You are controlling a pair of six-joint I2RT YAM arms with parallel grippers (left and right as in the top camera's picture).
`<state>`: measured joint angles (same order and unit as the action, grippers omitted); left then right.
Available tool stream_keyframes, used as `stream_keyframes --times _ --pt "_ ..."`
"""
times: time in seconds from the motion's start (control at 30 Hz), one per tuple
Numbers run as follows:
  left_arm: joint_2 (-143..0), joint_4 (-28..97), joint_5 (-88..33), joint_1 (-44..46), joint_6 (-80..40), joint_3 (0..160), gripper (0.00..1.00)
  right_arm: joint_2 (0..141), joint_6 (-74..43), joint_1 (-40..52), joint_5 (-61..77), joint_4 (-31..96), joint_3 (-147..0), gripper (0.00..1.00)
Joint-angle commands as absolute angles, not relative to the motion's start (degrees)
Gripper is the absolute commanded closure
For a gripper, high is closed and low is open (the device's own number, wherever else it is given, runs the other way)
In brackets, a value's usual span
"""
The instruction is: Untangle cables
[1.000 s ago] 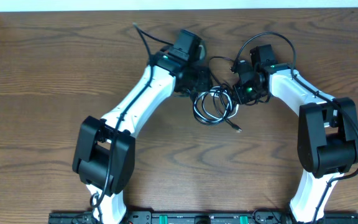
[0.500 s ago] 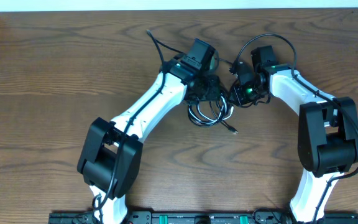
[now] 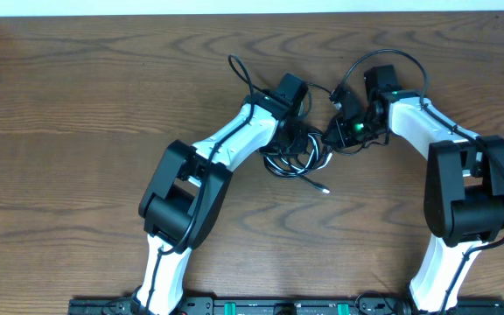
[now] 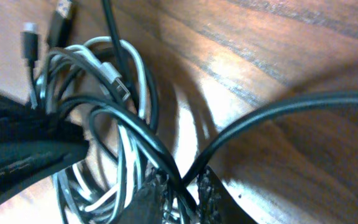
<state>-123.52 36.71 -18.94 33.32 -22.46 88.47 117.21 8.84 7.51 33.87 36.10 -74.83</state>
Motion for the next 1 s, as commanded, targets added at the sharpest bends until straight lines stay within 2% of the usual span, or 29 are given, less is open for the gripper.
stream_keyframes --times 0.0,0.1,0.3,0.67,0.83,0.97 --pt "-124.1 35.7 -18.3 33.2 -19.8 88.2 0.92 115.7 11.9 6.8 39.8 36.7 -74.9 0.85" --pt "-124.1 34.1 -18.4 33.2 -17.5 88.2 0.92 115.7 12.9 6.8 41.0 36.7 -74.9 0.86" --pt "-124.1 33.7 -18.4 33.1 -11.9 88.2 0.92 115.8 13.8 6.7 44.7 36.9 -74.9 0.80" --pt "-124.1 33.7 -22.5 32.7 -4.3 88.2 0.92 115.8 12.6 5.3 63.7 37.6 -74.9 0.84" --pt "-124.1 33.7 -22.7 31.0 -4.3 88.2 0.92 115.7 11.2 3.3 65.9 40.8 -74.9 0.76" --pt "-124.1 33.7 -22.7 29.2 -4.8 88.2 0.92 115.7 11.2 2.0 75.3 42.1 -74.9 0.74"
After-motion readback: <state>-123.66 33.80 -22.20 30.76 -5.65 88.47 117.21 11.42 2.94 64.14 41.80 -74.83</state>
